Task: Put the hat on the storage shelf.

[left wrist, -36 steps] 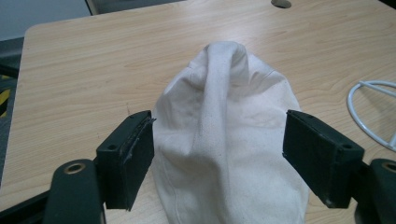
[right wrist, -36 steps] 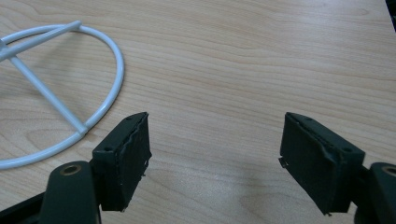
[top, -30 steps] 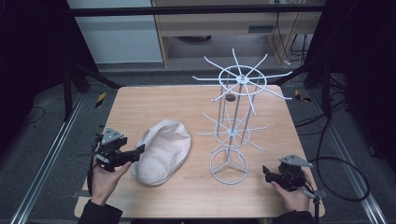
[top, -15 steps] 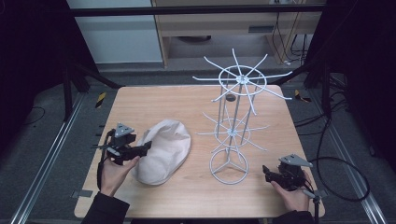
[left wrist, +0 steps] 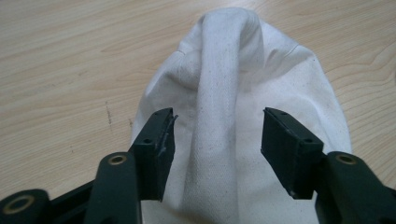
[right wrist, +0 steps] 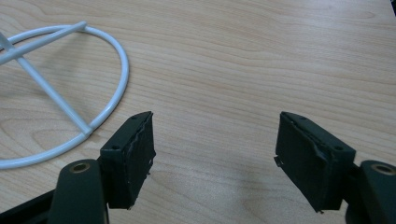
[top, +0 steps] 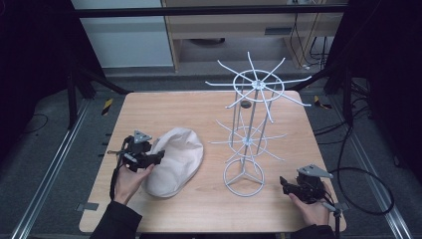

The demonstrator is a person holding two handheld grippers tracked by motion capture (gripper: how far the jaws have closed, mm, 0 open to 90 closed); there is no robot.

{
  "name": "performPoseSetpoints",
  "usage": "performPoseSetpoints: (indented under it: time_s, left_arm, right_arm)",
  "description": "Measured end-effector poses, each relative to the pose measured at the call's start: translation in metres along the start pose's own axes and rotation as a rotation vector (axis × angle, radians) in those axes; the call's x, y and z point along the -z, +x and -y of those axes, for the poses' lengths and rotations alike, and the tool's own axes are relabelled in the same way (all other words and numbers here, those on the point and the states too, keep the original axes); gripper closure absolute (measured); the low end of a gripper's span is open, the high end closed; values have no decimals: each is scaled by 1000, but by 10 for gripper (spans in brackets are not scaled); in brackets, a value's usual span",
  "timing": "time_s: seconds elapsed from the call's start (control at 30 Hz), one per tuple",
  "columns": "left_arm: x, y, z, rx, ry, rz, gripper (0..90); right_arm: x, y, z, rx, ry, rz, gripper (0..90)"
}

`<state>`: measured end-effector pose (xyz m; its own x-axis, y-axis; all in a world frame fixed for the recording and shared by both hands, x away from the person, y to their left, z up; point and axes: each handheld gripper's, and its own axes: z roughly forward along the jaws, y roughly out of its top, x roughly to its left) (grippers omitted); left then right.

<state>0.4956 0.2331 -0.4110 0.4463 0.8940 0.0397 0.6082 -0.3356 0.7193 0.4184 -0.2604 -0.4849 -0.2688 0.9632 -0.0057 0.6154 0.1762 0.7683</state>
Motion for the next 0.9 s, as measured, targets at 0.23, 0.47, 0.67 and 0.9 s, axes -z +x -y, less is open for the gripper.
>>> performPoseSetpoints:
  time_s: [0.23,0.47,0.67,0.9]
  left_arm:
    - [-9,4,2,-6,39,16,513]
    - [-17,5,2,-7,71,31,595]
    - [-21,5,3,-21,99,21,694]
    - [-20,8,3,1,105,24,818]
  right_arm:
    - [0,-1,0,8,1,-1,283]
    - [-1,0,0,-2,8,-3,283]
    - [-1,0,0,-3,9,-7,283]
    - [0,-1,0,-1,4,-5,283]
